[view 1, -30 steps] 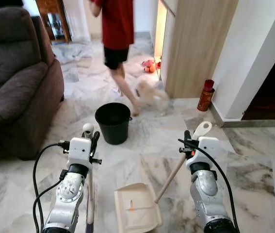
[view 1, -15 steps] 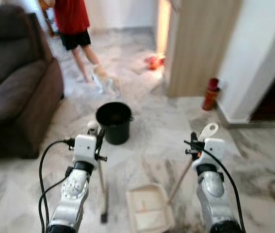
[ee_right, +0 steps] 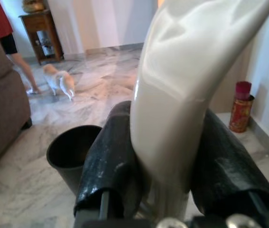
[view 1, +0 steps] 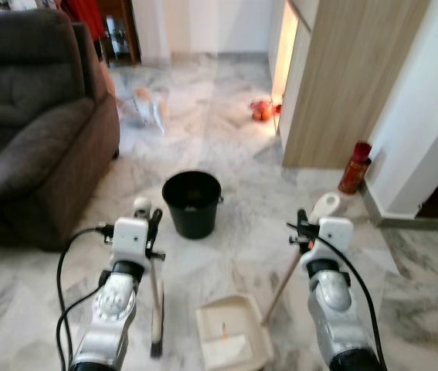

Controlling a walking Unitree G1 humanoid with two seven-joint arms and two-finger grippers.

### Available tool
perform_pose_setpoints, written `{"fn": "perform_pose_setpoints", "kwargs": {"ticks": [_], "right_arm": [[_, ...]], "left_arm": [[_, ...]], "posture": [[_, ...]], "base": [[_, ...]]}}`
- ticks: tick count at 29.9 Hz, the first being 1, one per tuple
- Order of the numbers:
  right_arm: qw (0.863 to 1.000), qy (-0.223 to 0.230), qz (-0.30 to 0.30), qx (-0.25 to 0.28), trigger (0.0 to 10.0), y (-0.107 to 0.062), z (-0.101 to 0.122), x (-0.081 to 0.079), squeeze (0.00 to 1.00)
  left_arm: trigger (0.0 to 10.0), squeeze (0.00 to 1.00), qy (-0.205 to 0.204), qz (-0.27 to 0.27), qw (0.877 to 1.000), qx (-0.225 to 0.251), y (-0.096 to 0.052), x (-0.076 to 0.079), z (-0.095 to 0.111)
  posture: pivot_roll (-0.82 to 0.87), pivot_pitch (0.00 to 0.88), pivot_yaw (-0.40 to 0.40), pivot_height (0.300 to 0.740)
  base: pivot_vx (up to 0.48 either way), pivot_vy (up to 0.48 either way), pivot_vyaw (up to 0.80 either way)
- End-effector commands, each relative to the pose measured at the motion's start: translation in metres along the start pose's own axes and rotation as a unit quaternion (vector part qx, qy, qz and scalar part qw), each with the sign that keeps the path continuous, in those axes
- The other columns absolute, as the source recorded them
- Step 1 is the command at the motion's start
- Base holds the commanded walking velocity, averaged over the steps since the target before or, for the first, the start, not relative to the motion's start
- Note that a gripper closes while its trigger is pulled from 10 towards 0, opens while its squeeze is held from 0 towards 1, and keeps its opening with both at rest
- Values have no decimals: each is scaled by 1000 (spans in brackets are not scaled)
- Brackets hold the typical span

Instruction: Sweep floor

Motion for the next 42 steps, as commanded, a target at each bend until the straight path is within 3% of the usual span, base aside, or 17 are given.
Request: {"fn": "perform_pose_setpoints", "kwargs": {"ticks": [1,42], "right_arm": [[1000,9,-5,20,10000,4,11,4,0],[1000,9,26,1,10000,4,6,-6,0]], "left_arm": [[10000,0,3,-1,1000,27,5,2,14],[10000,0,1,-5,1000,27,6,5,14]], "posture": [[90,0,30,740],[90,0,30,740]], "base": [[289,0,0],[286,0,33]]}}
Point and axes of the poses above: a point about 5 cm out from each wrist's last joint towards the gripper, its own y axis pointing out of the wrist towards the gripper, its own z axis along the axis of the wrist's last joint, x = y × z, the point moved 4 cm from there along y, pointing out of the wrist towards the gripper, and after that the axes turned 3 degrees about y, right-handed, at the moved point
